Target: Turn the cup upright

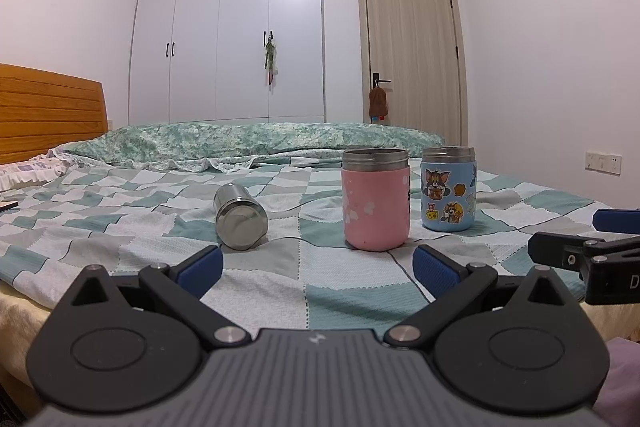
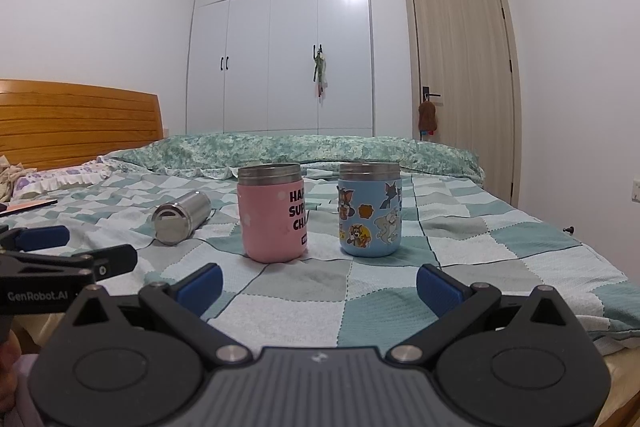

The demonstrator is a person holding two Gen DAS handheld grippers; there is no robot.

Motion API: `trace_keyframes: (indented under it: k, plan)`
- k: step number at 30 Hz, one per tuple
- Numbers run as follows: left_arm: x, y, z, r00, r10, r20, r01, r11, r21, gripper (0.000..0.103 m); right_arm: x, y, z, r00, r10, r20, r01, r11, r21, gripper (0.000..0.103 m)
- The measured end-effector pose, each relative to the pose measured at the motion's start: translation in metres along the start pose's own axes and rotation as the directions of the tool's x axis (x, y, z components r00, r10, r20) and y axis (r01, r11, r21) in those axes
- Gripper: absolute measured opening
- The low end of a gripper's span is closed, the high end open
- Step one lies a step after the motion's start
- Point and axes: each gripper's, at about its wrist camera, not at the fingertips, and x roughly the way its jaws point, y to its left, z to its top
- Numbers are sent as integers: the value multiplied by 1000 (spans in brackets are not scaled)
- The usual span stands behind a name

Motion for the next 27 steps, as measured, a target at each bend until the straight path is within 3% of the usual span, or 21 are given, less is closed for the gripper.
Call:
trace_keyframes:
  k: [27]
  plan:
    - [-2,-1,2,1000,-6,5,6,1000,-2,103,0,1,0,1000,0,0,0,1000,-8,103]
